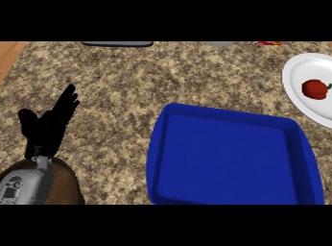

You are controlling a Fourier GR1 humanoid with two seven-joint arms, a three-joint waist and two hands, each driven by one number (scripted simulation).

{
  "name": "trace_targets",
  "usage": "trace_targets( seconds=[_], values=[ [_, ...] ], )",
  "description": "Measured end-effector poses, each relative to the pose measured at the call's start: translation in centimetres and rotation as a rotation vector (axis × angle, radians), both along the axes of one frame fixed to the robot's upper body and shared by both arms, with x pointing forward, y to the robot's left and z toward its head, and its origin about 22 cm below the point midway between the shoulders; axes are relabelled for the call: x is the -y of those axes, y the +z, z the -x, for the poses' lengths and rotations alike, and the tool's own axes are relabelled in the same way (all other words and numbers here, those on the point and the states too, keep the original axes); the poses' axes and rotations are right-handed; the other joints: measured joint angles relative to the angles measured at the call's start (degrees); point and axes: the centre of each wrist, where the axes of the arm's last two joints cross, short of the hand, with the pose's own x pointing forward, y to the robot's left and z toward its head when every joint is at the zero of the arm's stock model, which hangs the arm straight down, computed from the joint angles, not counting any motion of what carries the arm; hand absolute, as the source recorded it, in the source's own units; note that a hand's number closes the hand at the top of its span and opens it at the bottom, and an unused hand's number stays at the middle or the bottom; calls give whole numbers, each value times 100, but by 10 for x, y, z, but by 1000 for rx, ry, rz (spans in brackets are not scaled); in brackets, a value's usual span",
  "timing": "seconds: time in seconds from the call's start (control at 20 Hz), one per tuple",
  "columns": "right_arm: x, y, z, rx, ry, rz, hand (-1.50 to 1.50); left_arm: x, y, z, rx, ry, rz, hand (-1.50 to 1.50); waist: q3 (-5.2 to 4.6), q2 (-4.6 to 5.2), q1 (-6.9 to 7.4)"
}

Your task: Pick the bell pepper from the tray and place it in the plate

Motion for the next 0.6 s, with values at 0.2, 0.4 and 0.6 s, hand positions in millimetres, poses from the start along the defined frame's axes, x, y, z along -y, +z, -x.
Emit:
trace_targets(
  seconds=[0.2, 0.4, 0.6],
  values=[
    [7, 1, 8, 6, -25, 9, -150, 4, -1, -2, 0, -3, 2, 0, 7, 20, 10],
    [11, -3, 15, -9, -37, 35, -150, 5, 6, -5, 6, -5, 6, 0, 13, 26, 34],
    [17, -5, 24, -27, -58, 63, -150, 6, 4, -4, 7, -11, 6, 0, 19, 42, 50]
  ],
)
